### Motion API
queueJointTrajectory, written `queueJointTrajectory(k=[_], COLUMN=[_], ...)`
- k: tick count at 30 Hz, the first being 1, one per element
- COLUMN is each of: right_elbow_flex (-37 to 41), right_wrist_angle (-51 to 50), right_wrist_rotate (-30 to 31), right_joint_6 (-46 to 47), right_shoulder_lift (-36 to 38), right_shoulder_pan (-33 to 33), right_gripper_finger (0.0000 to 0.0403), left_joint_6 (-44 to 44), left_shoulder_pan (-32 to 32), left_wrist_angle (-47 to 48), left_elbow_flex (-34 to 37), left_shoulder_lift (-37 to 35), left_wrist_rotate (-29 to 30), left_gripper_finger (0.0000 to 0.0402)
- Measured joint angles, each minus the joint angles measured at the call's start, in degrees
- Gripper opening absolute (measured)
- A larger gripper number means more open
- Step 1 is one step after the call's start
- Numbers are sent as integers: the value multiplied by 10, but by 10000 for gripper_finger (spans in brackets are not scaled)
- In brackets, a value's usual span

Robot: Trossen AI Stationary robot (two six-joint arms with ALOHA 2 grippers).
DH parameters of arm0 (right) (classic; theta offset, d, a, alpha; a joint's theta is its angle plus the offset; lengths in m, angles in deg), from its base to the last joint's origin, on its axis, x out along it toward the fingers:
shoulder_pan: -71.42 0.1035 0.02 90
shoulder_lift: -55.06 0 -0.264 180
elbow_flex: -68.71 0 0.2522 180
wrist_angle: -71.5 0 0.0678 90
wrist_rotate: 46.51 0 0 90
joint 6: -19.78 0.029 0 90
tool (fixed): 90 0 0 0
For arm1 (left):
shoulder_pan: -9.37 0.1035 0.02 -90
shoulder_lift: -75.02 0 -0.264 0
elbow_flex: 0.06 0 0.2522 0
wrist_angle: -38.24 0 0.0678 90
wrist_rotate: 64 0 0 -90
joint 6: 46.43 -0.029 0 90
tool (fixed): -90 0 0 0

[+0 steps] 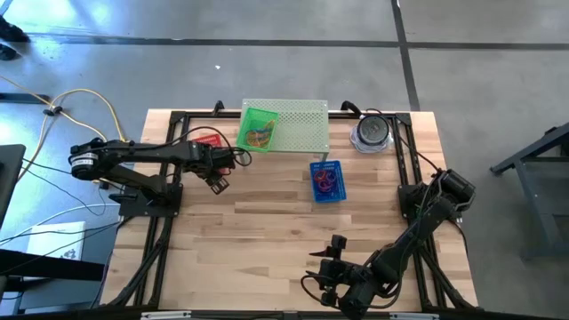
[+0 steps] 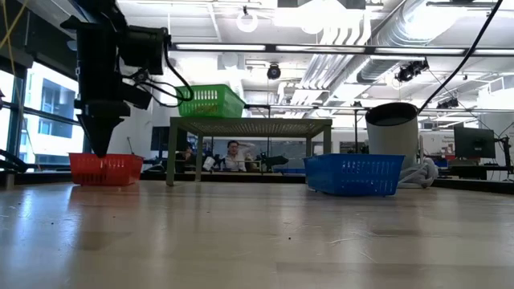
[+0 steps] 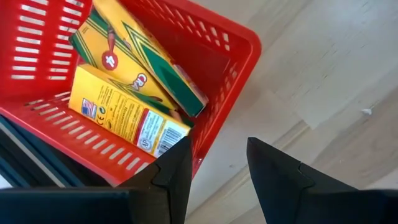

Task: Pick & Place Office Desk Supplies
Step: Put the red bin on the shelf

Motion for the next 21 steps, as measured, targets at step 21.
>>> queueJointTrajectory(k=[21], right_elbow_flex=[0], right_wrist_angle=[2], right_wrist_rotate=[1], right_joint_6=[0], right_shoulder_lift=[0], right_shoulder_pan=[0], right_gripper_finger=[215], left_joint_6=[-9], left_shoulder_pan=[16], left_wrist_angle=[-5], left_elbow_flex=[1], left_shoulder_lift=[80], left_wrist_rotate=[-23], left_gripper_finger=[113])
